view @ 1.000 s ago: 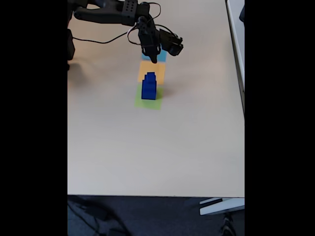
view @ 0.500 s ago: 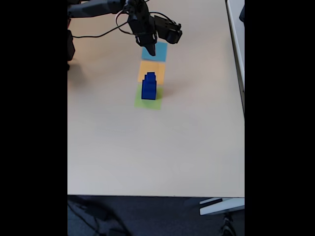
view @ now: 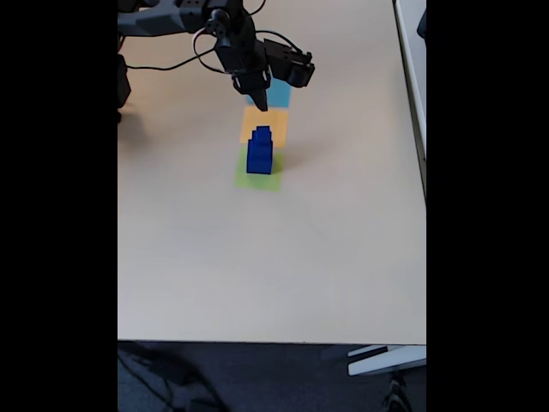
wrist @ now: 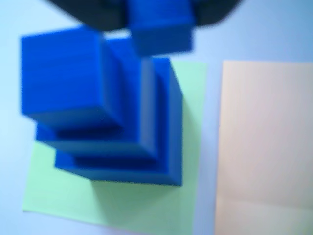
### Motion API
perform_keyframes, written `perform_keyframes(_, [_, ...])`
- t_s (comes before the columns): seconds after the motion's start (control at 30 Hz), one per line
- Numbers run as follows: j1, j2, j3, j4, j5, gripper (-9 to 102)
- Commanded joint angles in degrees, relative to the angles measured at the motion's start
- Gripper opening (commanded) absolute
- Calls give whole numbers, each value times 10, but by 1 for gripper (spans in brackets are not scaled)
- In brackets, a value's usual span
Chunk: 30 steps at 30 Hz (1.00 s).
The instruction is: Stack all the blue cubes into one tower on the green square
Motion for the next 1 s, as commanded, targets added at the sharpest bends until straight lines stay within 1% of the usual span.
perform_keyframes(0.0, [11, 19, -47, -13, -29, 0])
perform_keyframes(0.27, [28, -1, -54, -14, -67, 0])
perform_keyframes(0.97, [49, -43, -69, -22, -55, 0])
